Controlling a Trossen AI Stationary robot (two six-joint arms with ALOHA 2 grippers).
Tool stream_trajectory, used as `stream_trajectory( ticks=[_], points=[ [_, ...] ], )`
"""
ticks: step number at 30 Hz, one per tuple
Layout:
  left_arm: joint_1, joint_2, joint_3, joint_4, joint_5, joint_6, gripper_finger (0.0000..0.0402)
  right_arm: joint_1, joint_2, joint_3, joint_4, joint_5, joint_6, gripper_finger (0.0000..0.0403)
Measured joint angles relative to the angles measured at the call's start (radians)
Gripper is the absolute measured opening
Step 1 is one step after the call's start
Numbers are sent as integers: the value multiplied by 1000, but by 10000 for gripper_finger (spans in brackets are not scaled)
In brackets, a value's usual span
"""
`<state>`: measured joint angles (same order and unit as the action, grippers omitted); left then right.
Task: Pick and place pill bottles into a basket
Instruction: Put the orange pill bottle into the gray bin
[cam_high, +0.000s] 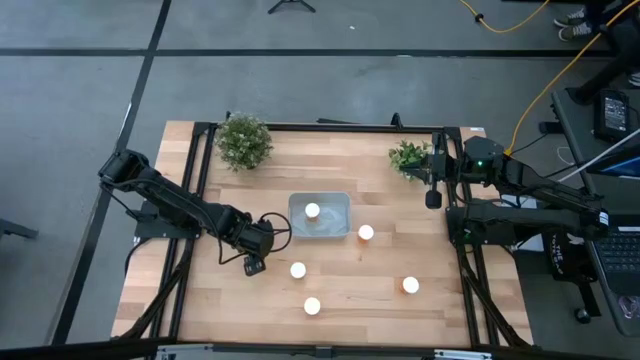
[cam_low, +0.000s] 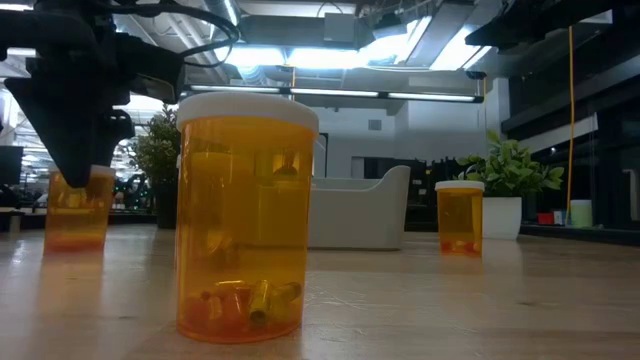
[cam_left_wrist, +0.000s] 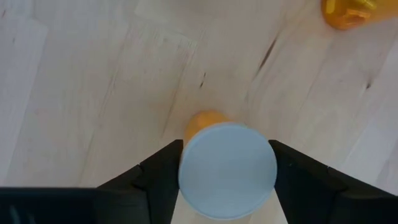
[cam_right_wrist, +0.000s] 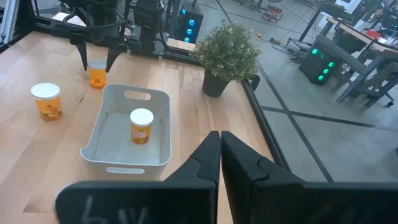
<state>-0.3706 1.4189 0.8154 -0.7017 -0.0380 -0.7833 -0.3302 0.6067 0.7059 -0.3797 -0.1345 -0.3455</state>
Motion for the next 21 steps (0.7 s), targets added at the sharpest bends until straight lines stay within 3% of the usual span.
stream_trajectory(
  ticks=[13, 21],
  points=[
    [57, 0, 6, 45, 7, 17, 210, 0, 0, 0, 0, 0, -4, 19],
    [122, 0, 128, 34, -23, 155, 210, 0, 0, 0, -10, 0, -7, 19]
  ],
)
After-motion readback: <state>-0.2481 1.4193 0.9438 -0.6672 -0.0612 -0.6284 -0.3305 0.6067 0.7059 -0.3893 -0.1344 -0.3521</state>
